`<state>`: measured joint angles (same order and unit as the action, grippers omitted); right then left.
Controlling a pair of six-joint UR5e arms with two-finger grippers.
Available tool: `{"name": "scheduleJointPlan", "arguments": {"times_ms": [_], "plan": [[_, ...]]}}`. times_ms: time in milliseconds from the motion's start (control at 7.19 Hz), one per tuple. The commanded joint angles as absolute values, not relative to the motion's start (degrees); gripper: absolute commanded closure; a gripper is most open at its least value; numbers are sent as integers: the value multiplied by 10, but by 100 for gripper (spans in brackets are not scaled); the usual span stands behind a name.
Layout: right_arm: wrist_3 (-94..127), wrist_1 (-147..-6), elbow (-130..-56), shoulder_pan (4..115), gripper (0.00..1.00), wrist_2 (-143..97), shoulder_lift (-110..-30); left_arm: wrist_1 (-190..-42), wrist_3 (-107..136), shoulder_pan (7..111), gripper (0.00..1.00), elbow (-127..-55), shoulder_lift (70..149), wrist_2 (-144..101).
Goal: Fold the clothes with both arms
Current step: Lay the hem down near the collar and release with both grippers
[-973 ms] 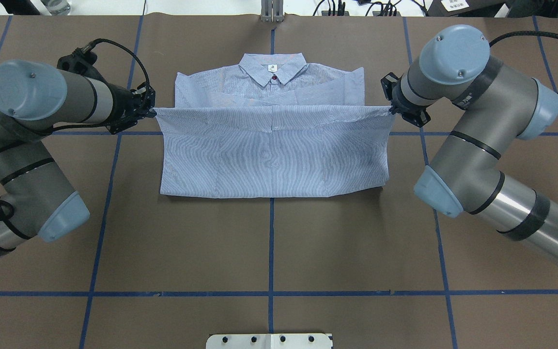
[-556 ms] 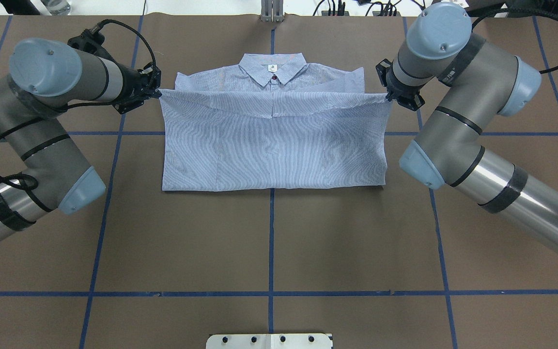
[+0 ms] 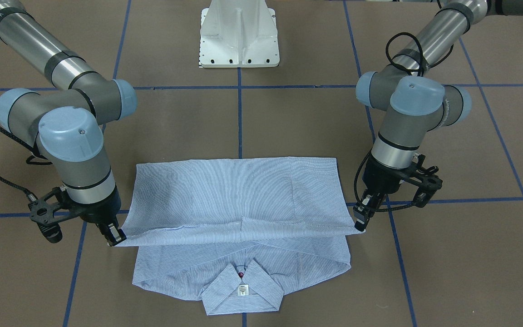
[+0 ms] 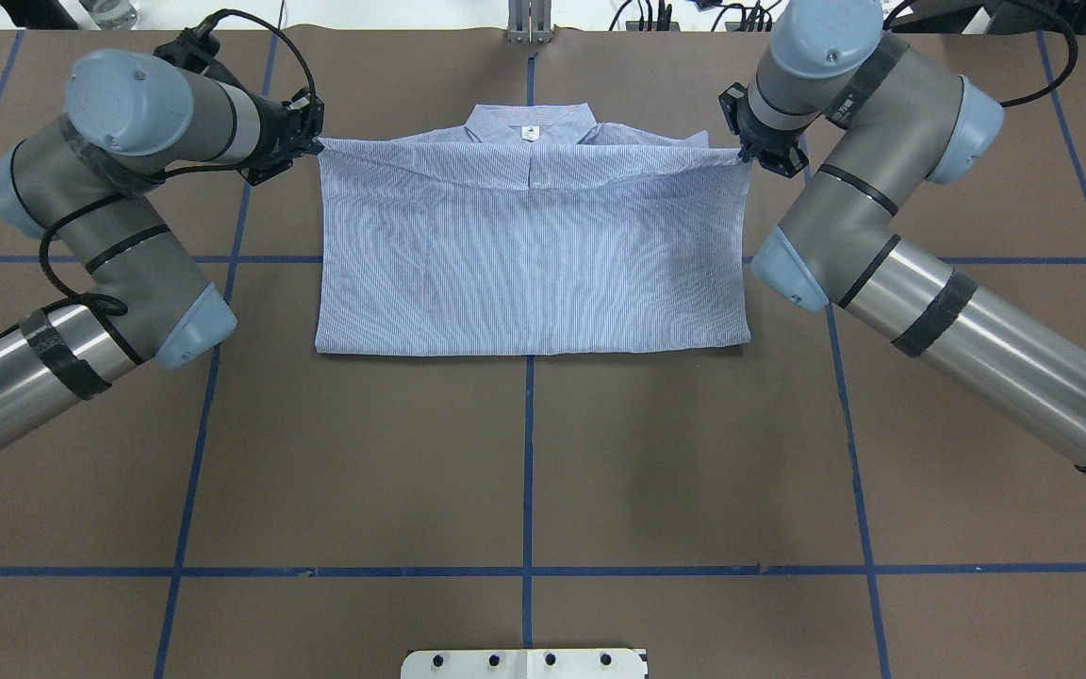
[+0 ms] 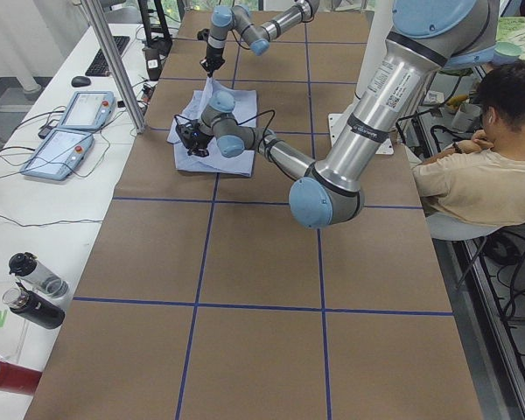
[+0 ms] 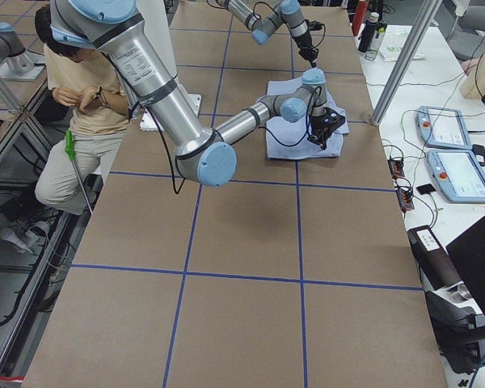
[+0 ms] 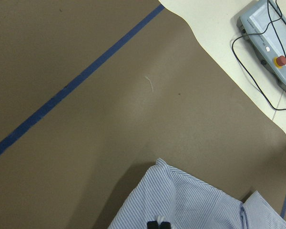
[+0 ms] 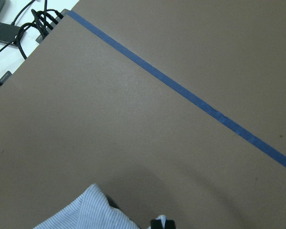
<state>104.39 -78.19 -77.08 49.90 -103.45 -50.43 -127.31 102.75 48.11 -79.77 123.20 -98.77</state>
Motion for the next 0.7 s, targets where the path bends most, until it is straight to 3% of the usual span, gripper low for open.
{"name": "scheduleJointPlan", "arguments": {"times_ms": [0, 556], "plan": [[1029, -778, -727, 499, 100, -1034, -484, -1328, 1014, 482, 100, -738, 1247, -974], [1026, -726, -660, 495, 100, -1034, -459, -1369, 1013, 482, 100, -679, 1266, -973]]}}
